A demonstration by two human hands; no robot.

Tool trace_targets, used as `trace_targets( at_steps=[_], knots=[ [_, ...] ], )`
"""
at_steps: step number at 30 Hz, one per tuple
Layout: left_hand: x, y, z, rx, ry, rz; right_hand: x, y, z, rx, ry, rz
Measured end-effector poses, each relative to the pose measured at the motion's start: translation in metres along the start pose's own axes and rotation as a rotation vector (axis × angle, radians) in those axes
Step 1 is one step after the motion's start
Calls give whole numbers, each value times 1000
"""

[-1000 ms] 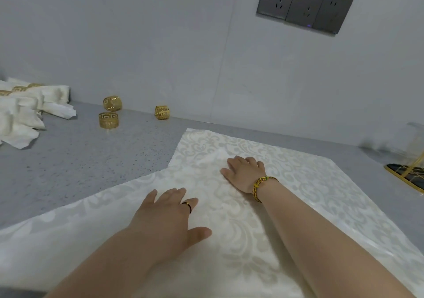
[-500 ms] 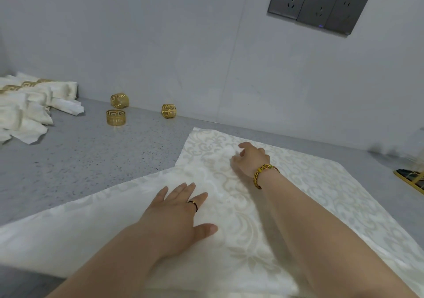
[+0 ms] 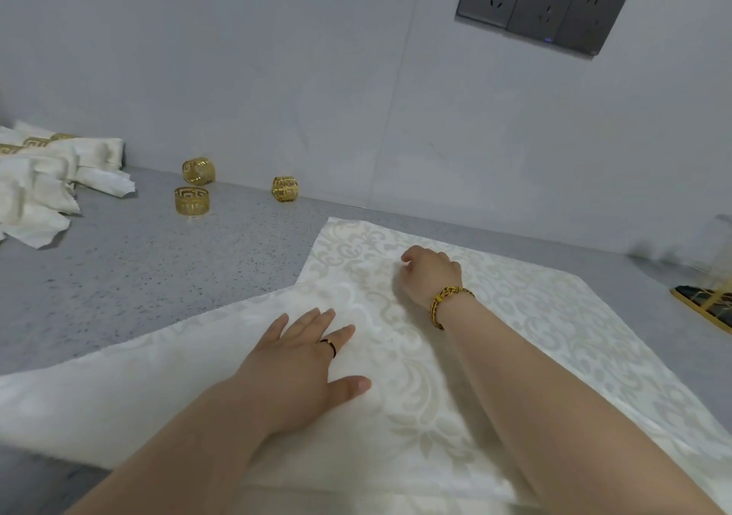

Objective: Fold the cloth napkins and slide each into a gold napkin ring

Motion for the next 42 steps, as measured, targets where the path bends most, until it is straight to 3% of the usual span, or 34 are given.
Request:
trace_targets(
  at_steps=[6,8,13,18,23,26,31,36,42],
  knots=[
    [1,-7,0,-114,1,21,28,-34,131,29,-361,-137],
    [-2,-9,1,-170,8,-6,22,-36,169,78,-405,-116],
    [-7,-13,10,-288,-4,-103,-36,-25,204,234,-283,21],
    [-20,-27,25,-601,91,-9,-143,-47,197,105,-8,-30],
    [-50,-30,62,-478,258,151,-187,-69,198,-91,55,-113],
    [-62,-23,87,-415,383,58,-157,-75,212,-224,-188,-108],
    [-50,-18,93,-519,451,-96,-92,-63,231,-328,-675,57],
    [-46,-17,94,-492,426,-183,-69,-49,217,-312,-625,168],
    [-46,-21,111,-547,377,-179,-76,-52,227,-228,-549,63]
  ],
)
Point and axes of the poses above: each hand's wrist, its own z-axis away from the middle knuckle, its own y-axis out of the palm, x = y × z, the point moved 4 cm from there along -z, towards the middle knuckle, and after that the axes turned 7 degrees about -x, right-handed, at the moved point
